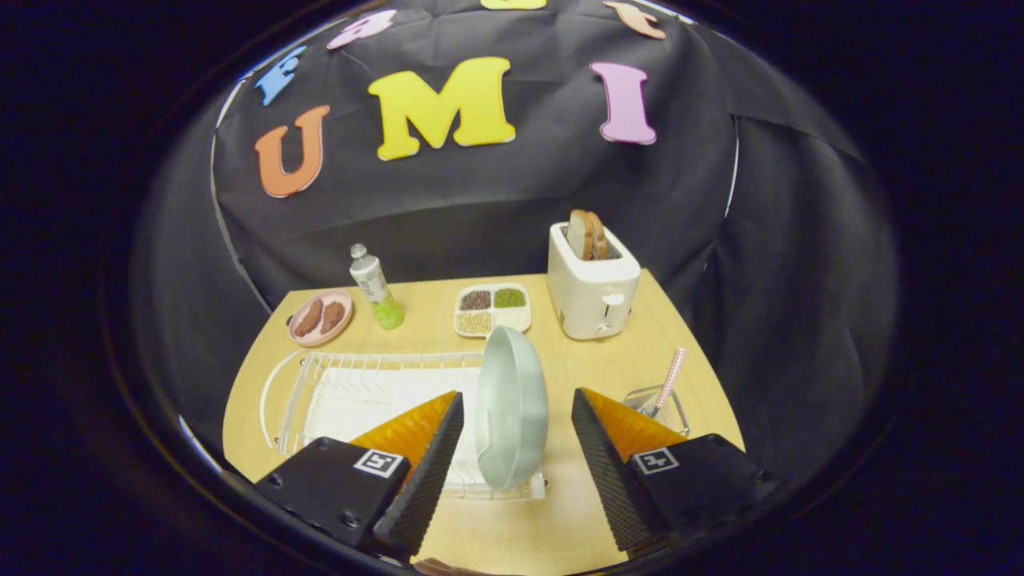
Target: Take the plate from the dish rack, then take the spoon from the basket and place it into the plate.
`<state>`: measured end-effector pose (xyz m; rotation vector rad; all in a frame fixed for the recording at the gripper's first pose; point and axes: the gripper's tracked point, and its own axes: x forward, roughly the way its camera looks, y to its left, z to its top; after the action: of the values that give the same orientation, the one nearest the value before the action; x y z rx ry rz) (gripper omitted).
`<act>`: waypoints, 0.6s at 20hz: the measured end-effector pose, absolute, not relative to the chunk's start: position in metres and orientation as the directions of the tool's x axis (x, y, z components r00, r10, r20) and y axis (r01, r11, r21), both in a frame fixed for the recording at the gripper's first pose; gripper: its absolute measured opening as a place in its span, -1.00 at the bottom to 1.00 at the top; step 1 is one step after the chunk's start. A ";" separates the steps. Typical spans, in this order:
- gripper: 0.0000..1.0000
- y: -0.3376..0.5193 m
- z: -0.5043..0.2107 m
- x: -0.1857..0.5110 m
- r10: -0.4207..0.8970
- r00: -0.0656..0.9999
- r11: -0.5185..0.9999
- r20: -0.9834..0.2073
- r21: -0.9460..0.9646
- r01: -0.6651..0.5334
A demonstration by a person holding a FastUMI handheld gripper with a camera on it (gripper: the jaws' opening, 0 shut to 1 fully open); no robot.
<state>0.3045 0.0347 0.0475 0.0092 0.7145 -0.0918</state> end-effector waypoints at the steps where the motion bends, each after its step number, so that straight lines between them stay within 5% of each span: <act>1: 0.72 0.034 0.045 0.311 -0.102 0.722 0.994 -0.684 -0.051 0.092; 12: -0.27 0.024 0.036 0.344 -0.408 0.532 0.903 -0.742 -0.412 0.117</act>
<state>0.3437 0.0244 0.0356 -0.3319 0.9633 -0.3199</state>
